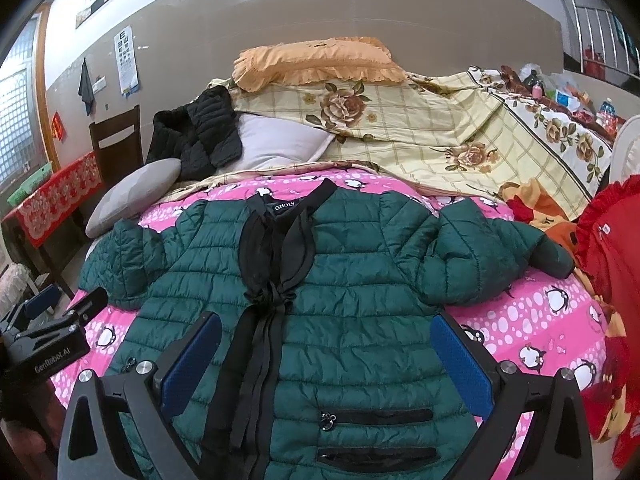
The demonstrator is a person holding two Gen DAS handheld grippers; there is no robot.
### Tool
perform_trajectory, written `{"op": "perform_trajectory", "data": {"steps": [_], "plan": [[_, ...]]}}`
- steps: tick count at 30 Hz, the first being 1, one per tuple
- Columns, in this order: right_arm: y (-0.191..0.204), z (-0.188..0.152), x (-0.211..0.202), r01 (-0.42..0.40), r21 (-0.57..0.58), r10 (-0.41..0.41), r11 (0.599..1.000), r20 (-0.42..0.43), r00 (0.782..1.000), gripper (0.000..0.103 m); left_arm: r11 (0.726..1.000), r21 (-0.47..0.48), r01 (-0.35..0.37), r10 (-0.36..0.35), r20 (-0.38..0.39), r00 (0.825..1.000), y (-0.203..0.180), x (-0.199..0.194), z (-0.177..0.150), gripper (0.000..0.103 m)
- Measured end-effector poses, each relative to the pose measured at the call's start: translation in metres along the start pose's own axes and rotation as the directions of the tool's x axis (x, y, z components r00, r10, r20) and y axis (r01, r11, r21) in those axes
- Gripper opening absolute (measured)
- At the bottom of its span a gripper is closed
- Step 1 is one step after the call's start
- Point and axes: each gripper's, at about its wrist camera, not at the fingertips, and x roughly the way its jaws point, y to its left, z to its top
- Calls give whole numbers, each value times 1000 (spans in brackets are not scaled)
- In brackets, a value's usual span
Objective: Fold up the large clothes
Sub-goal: 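Move the left gripper to the jacket's side edge and grasp it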
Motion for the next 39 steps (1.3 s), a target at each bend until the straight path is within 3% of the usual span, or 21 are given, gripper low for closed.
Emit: {"op": "perform_trajectory", "data": {"steps": [5, 10, 14, 18, 23, 27, 30, 33, 39], "plan": [[5, 7, 2, -43, -8, 43, 999, 5, 999, 103, 998, -46, -46, 45, -32, 998, 33, 17, 7, 102], [21, 13, 13, -14, -61, 14, 998, 1, 1000, 103, 988, -52, -145, 142, -48, 989, 70, 38, 16, 102], [26, 13, 25, -39, -54, 38, 998, -23, 999, 103, 982, -57, -181, 177, -65, 982, 101, 51, 19, 102], [30, 12, 36, -55, -56, 52, 997, -46, 998, 103, 979, -100, -175, 164, -109, 980, 138, 68, 21, 102], [37, 11, 45, -64, -66, 60, 996, -66, 996, 103, 961, -220, -165, 124, -189, 974, 198, 102, 27, 102], [41, 10, 52, -81, -73, 75, 994, -88, 993, 103, 933, -311, -180, 107, -237, 966, 251, 135, 31, 102], [43, 9, 56, -89, -75, 81, 993, -101, 992, 103, 886, -437, -155, 28, -283, 959, 295, 161, 26, 102], [44, 9, 61, -95, -70, 87, 993, -112, 990, 103, 823, -557, -110, -46, -258, 965, 326, 176, 17, 102], [44, 9, 73, -107, -58, 97, 993, -144, 985, 103, 762, -638, -112, -60, -241, 969, 350, 200, 14, 102]]}}
